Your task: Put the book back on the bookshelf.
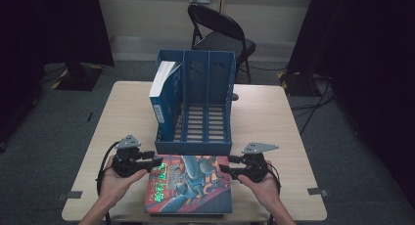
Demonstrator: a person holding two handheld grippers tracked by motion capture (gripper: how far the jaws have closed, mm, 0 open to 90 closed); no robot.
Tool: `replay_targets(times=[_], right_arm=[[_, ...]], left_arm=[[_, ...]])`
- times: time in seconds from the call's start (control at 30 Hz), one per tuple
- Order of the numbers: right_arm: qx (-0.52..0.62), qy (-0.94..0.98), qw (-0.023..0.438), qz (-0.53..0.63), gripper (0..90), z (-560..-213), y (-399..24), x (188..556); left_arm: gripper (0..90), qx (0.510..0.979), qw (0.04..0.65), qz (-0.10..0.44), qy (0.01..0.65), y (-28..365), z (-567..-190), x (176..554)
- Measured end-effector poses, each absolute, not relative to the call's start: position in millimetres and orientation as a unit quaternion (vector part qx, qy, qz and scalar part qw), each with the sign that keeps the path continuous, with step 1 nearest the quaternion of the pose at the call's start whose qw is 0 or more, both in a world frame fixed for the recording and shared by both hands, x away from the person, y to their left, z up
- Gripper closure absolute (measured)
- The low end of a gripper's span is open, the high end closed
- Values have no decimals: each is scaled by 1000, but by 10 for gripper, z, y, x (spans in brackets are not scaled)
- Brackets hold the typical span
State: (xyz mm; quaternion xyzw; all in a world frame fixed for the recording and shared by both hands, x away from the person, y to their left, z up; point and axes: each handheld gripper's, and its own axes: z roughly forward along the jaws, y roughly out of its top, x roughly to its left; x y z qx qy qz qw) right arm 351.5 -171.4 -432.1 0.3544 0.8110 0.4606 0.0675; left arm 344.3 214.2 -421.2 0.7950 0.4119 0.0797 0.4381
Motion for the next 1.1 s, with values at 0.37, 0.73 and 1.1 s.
replay_targets(times=[0.37,0.73,1.1], right_arm=[[367,807,75,457,534,-4395,-1734,3478],[360,812,78,453,601,-4386,-1762,3425],[366,803,86,463,485,-4435,-1683,3695]], left_arm=[[497,820,440,86,356,1990,-4296,3384],[454,812,433,107,377,2051,-4276,3379],[412,820,412,104,384,2152,-4307,3289]])
